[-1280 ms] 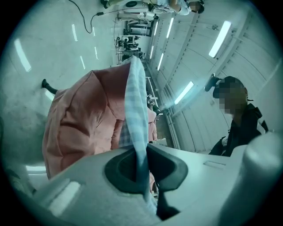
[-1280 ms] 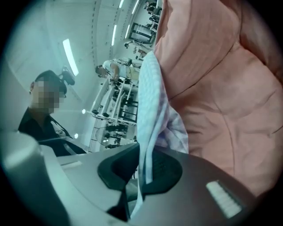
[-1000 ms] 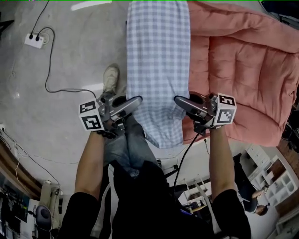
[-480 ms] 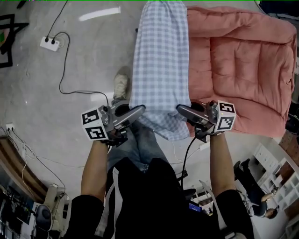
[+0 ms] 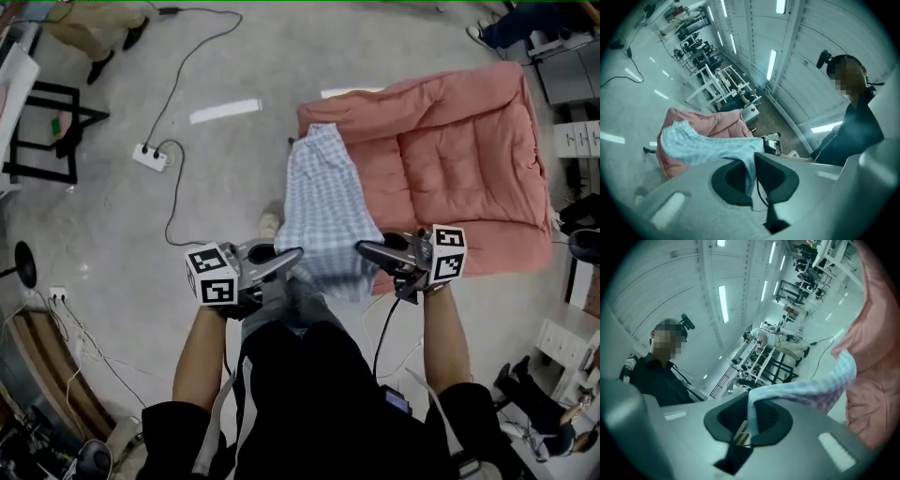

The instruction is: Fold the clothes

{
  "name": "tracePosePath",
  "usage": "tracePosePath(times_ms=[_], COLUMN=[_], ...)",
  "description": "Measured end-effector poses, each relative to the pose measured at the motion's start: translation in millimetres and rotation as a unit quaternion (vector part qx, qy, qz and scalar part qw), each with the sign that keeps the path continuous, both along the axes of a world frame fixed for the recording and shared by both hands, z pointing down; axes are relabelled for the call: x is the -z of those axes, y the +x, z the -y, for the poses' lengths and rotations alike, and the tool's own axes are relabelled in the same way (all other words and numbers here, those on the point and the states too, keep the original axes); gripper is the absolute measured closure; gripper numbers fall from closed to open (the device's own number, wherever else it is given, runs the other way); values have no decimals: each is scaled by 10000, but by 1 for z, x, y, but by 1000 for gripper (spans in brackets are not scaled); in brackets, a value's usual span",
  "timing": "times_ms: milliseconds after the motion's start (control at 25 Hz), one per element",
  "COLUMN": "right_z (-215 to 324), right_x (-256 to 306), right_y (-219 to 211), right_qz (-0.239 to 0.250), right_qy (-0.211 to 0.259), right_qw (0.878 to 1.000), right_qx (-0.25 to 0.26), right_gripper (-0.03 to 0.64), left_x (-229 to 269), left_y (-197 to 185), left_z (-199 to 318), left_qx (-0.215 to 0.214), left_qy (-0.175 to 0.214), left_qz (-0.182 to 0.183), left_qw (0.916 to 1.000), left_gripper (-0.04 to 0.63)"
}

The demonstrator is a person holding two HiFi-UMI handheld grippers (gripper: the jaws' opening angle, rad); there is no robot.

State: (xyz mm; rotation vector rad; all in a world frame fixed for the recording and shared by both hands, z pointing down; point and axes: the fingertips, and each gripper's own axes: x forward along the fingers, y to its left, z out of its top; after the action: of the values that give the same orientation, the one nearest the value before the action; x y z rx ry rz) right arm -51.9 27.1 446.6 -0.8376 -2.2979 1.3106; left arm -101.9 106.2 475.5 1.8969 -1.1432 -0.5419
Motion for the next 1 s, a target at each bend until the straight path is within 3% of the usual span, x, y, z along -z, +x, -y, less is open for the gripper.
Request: tracePosePath(times_ms=[80, 240, 440, 560, 720, 880, 1000], right_z=[-4, -8, -8, -2, 9, 19, 52], right_x=[23, 60, 115, 141, 162, 185, 201], right_y=[-8, -21, -35, -41, -36, -26, 6], right_qz=[115, 320, 889, 1127, 1227, 1370, 1433], right_qy=[71, 190, 153, 290, 491, 687, 928], right_qw=[9999, 9992, 9946, 9907, 9841, 9755, 9659], right_qx=[-54, -164, -504, -708, -1185, -1580, -1945], right_gripper=[592, 592, 592, 592, 592, 592, 592], left_x=[20, 54, 126, 167, 194, 212, 224], left_y=[-13, -33, -67, -79, -77, -74, -45], left_z=[-2, -2, 10, 24, 39, 59, 103], left_qx=[59, -76, -103, -339, -692, -1019, -1384], left_qy=[-215, -636, -423, -256, -195, -80, 52], left_qz=[124, 791, 1260, 1713, 2139, 2309, 2338], left_qw=[9997, 9948, 9911, 9843, 9742, 9676, 9624], left_gripper=[575, 575, 575, 575, 575, 575, 575])
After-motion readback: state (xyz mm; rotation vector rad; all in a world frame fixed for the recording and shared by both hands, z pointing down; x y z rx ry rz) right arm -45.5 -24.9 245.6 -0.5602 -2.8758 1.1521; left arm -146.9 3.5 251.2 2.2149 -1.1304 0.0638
